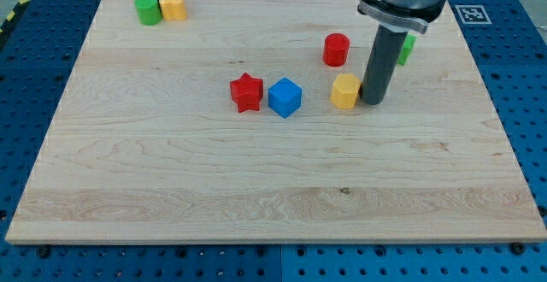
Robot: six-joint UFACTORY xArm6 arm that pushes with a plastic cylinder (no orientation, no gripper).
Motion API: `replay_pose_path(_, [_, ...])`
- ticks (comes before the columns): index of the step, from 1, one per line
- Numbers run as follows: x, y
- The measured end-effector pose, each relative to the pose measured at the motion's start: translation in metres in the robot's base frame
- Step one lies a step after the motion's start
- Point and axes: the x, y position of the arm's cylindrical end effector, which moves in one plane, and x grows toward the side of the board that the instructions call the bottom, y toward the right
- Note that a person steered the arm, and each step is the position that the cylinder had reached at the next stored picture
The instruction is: Move the green star along with red circle to the group of blocks at the center
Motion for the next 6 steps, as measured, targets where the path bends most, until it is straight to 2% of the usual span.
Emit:
replay_pose_path(1, [-0.001, -0.012])
replay_pose_path(3, [-0.004, -0.088])
replay_pose_path(4, [-0.012, -0.065])
replay_pose_path(5, [-0.025, 0.010])
replay_pose_path(6, [-0.048, 0.057])
